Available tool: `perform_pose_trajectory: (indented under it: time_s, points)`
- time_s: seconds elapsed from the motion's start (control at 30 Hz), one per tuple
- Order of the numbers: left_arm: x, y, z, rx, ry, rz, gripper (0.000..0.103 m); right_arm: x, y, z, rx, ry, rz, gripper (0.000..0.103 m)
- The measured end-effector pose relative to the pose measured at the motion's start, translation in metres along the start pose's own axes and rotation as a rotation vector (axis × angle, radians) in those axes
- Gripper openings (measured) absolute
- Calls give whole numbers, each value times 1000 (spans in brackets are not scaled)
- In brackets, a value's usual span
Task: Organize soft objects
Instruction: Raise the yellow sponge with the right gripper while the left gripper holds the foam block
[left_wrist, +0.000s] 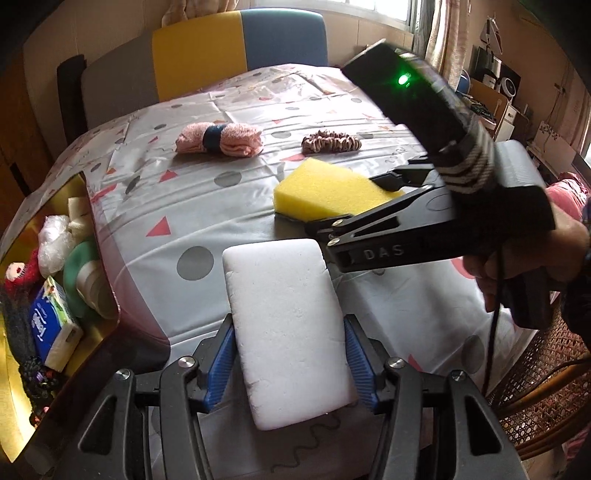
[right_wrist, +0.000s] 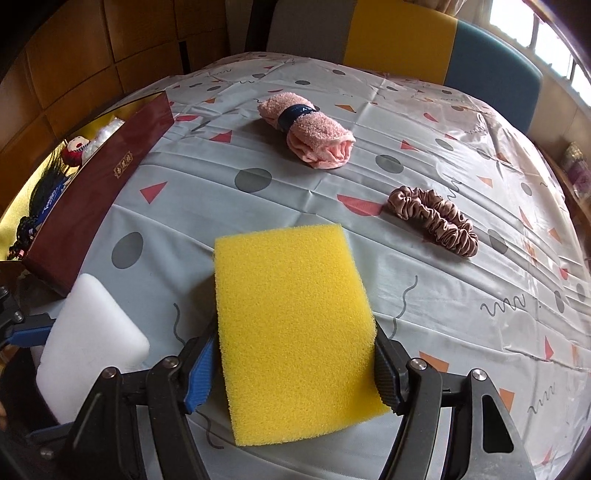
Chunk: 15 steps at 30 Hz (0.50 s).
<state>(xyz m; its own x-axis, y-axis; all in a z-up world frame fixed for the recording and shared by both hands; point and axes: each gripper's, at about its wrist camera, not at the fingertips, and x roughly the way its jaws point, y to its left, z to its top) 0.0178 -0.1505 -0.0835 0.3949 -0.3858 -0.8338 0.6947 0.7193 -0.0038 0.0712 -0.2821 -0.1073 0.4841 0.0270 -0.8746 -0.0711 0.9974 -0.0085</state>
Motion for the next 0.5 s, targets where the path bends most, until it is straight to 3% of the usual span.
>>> perform_pose_trajectory:
  time_s: [0.5]
  points:
    - [-54,9,15,-57,-122,16,56,1,1,-1,7,-21,-2,72]
